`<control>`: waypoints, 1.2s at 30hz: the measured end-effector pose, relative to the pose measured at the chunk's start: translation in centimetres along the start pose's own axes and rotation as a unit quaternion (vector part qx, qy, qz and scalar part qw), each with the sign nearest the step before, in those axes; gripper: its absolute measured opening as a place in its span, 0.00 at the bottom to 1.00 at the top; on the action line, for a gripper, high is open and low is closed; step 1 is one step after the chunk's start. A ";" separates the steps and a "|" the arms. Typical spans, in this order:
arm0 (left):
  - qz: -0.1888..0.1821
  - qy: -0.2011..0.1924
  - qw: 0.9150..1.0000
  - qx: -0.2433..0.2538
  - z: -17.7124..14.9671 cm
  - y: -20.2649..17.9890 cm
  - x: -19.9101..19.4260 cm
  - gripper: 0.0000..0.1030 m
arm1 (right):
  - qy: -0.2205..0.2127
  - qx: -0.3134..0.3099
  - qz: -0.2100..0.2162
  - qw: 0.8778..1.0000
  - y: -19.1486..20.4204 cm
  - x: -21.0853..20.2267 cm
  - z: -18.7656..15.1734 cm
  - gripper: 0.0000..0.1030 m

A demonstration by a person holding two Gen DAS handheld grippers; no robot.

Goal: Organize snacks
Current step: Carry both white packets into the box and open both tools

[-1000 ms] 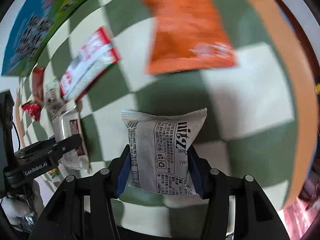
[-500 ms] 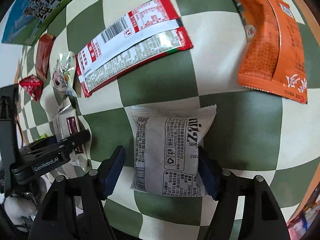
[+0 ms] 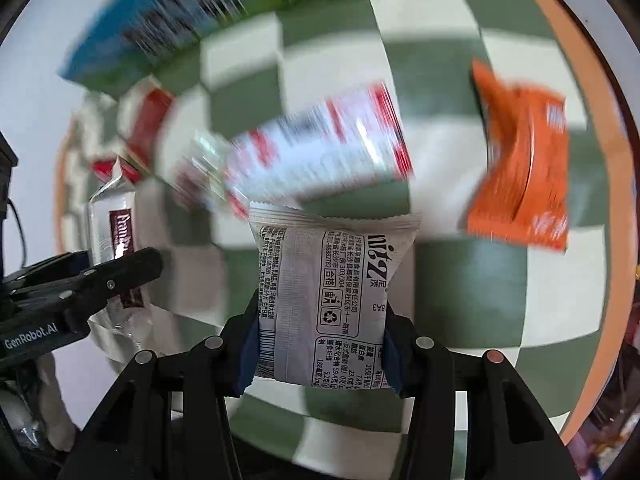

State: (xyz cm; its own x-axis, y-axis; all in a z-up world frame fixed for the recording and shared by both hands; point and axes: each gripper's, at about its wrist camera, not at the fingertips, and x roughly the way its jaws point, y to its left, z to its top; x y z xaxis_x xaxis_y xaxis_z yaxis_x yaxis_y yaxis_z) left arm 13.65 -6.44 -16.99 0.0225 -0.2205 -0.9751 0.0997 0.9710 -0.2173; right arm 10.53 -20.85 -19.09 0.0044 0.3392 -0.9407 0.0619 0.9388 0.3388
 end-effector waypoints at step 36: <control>0.157 0.016 0.987 -0.006 24.2 10.3 -0.3 0.91 | -0.035 -0.064 -0.054 0.996 5.0 -2.3 28.9 0.85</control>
State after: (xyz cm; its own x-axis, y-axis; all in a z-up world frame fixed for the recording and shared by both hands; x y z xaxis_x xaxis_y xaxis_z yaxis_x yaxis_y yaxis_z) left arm 38.75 1.44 -17.90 0.0182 0.0942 -0.9954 0.0817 0.9921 0.0953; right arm 39.67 -18.71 -15.71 0.0740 0.2342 -0.9694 -0.0627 0.9712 0.2298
